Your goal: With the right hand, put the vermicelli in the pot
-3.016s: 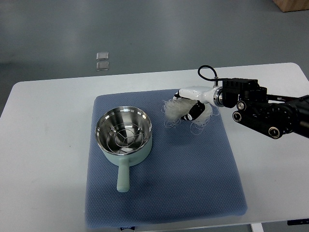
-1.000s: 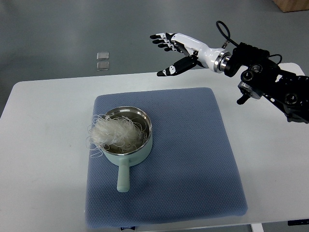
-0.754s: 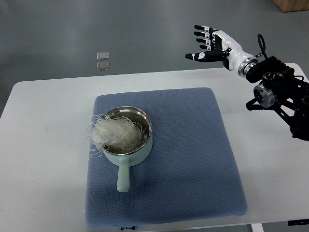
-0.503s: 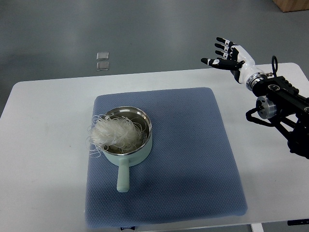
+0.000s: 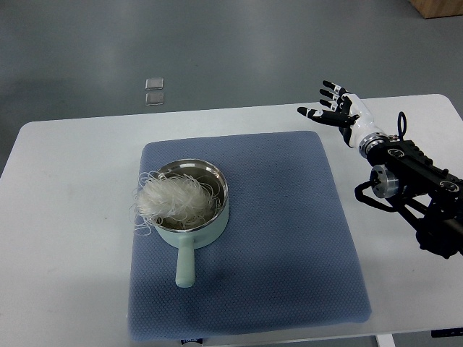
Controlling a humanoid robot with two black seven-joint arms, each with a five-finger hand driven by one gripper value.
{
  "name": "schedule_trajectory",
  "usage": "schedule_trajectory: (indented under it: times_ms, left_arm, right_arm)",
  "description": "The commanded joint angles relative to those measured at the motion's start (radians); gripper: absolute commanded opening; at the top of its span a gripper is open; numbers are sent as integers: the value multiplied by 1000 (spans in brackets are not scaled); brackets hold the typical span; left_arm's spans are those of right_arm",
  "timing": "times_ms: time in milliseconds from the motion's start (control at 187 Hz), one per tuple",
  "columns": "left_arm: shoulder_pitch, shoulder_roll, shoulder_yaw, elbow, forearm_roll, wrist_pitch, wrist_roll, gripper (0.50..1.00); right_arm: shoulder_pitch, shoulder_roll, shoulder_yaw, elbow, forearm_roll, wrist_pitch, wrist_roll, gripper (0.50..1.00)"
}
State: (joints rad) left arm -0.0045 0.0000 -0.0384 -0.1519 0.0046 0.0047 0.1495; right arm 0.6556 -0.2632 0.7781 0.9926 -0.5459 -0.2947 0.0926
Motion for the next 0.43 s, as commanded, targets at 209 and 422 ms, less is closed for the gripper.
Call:
schedule_trajectory:
  times_ms: [209, 422]
  left_arm:
    - [0, 0, -2, 0, 0, 0, 1, 1000]
    - [-2, 0, -3, 0, 0, 0, -1, 1000]
  right_arm:
    - [-14, 45, 6, 0, 6, 2, 1, 924]
    - [-45, 104, 64, 0, 6, 2, -1, 924]
